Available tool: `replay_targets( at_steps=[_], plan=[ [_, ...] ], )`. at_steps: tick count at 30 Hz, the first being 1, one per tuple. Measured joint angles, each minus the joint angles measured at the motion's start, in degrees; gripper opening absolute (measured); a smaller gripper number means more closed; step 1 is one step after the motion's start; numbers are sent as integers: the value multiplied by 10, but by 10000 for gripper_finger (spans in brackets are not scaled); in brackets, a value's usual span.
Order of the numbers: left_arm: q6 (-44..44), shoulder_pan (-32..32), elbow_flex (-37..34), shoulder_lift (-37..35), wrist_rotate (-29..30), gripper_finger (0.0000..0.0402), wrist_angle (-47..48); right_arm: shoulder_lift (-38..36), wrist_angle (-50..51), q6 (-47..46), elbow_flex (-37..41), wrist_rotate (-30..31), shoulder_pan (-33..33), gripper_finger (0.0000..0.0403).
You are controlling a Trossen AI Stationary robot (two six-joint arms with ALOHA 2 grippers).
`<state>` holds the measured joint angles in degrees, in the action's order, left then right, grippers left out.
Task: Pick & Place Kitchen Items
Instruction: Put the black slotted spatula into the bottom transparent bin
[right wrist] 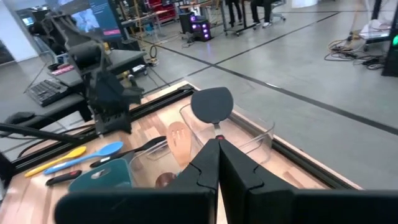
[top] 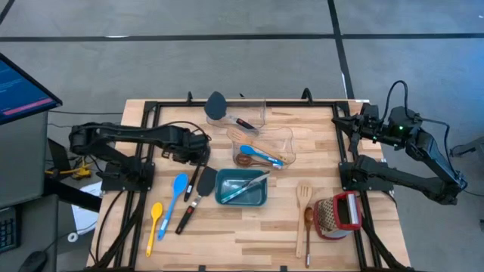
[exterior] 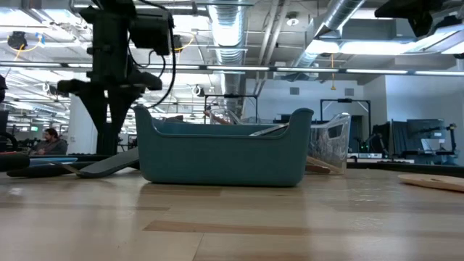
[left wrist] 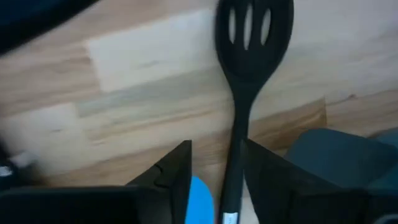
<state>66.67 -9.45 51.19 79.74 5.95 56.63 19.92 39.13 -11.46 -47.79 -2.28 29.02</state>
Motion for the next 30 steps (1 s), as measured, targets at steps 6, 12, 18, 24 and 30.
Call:
replay_targets(
  at_steps=[6,12,18,24,30],
  plan=[
    [-3,0,-15,32,-30,166,-53,0,0,0,0,13,0,0],
    [-3,0,-32,53,-29,175,-71,0,0,0,0,13,0,0],
    [-45,0,-45,70,-9,169,-155,0,-1,0,0,13,0,0],
    [-49,0,-58,96,0,163,-184,0,-1,0,0,13,0,0],
    [-47,0,-62,118,-4,157,-183,0,-1,-1,0,13,0,0]
  ],
)
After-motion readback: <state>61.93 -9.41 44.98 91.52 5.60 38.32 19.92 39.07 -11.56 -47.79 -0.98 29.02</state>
